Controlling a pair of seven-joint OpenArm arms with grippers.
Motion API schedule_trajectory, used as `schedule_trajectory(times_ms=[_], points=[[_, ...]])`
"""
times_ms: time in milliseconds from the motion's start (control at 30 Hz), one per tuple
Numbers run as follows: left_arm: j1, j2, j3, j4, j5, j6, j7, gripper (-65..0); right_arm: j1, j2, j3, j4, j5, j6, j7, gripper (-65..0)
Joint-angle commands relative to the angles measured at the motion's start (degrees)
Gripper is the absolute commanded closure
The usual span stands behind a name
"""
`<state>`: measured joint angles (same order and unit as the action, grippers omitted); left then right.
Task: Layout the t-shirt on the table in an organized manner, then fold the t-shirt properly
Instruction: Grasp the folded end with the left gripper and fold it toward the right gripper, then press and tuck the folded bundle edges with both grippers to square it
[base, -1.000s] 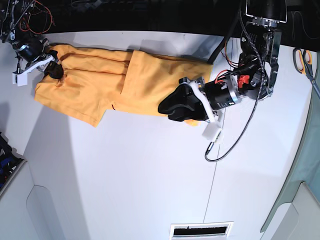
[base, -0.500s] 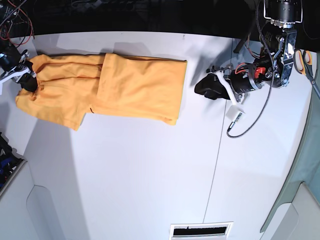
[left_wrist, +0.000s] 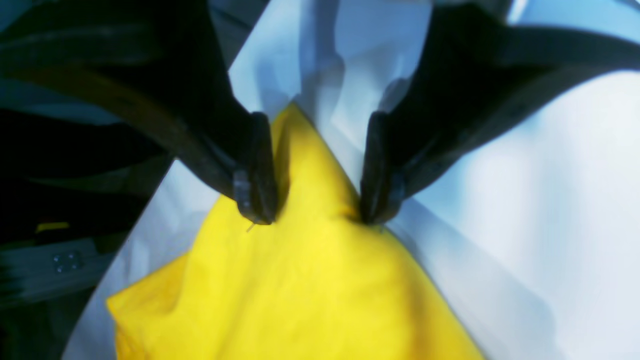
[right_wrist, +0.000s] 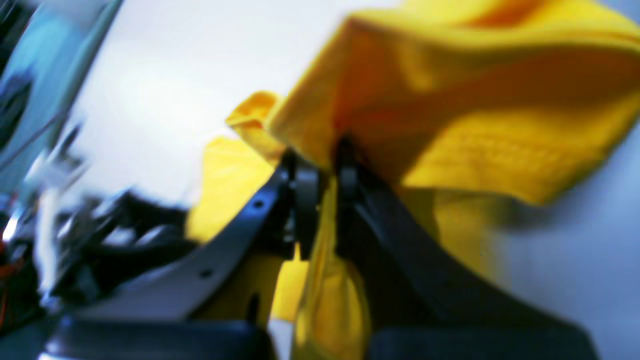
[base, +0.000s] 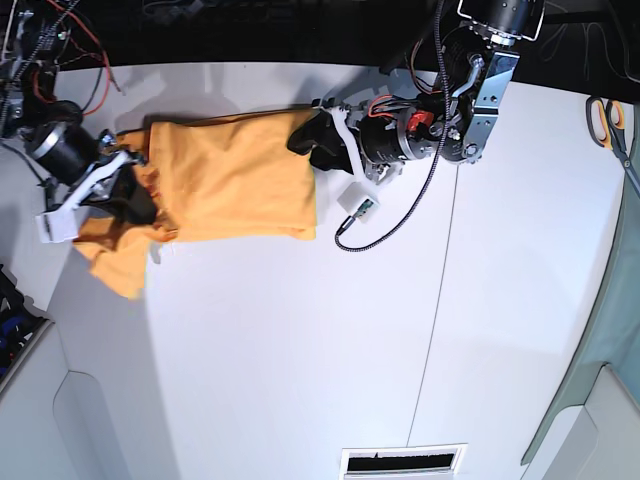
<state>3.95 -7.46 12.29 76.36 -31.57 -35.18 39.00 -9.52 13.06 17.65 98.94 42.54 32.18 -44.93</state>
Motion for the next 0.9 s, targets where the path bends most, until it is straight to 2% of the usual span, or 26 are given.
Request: schedule_trajectory(times_ms=[0,167,200,267,300,333,500,600,767,867], points=[[-0.6,-0.2,-0.2,0.6,0.4,0.2,-0.2,-31.6,0.4,-0.5,-2.0,1.0,-0.4,0.6,1.4,0.0],[-0.8,-0.2,-0.2,0.6,1.5,0.2,-0.3,-31.6,0.1,-4.5,-12.6,-0.3,-8.5,0.6,1.2,0.0],[-0.8,-0.2,-0.2,0.6,1.5,0.2,-0.3,-31.6,0.1,-4.9,-14.4,-0.5,-9.2,0.6,1.3,-2.5],[-0.7,-0.2,-0.2,0.6,1.5,0.2,-0.2,-31.6,0.2,-5.4,-17.5,-0.5,-10.3,0.6,1.9,-21.7],[-0.8,-0.2,-0.3,0.6,1.5,0.2,-0.2,-31.6,0.3,-5.6,-18.7,-0.5,-10.5,0.6,2.4,-29.1],[-0.8,-0.2,-0.3,0.6,1.5,0.2,-0.2,-31.6,0.3,-5.6,-19.8,-0.5,-10.6,0.6,3.1,-33.8],[-0.8,-0.3,-0.5,0.6,1.4,0.2,-0.2,-31.6,1.2,-5.6,-22.4,0.1,-10.8,0.7,3.3,-34.9],[-0.8,-0.3,-2.2,0.6,0.6,0.2,-0.2,-31.6,1.8,-5.6,-22.4,0.5,-12.9,0.6,3.4,-34.9],[-0.8,-0.9,-10.6,1.7,-1.9,-2.1,1.1,-31.6,3.9,-5.6,-21.3,1.0,-14.3,0.6,5.1,-34.7],[-0.8,-3.6,-12.5,3.9,-5.2,-4.2,2.9,-31.4,6.5,-5.6,-18.1,1.0,-14.6,0.4,5.3,-34.7]])
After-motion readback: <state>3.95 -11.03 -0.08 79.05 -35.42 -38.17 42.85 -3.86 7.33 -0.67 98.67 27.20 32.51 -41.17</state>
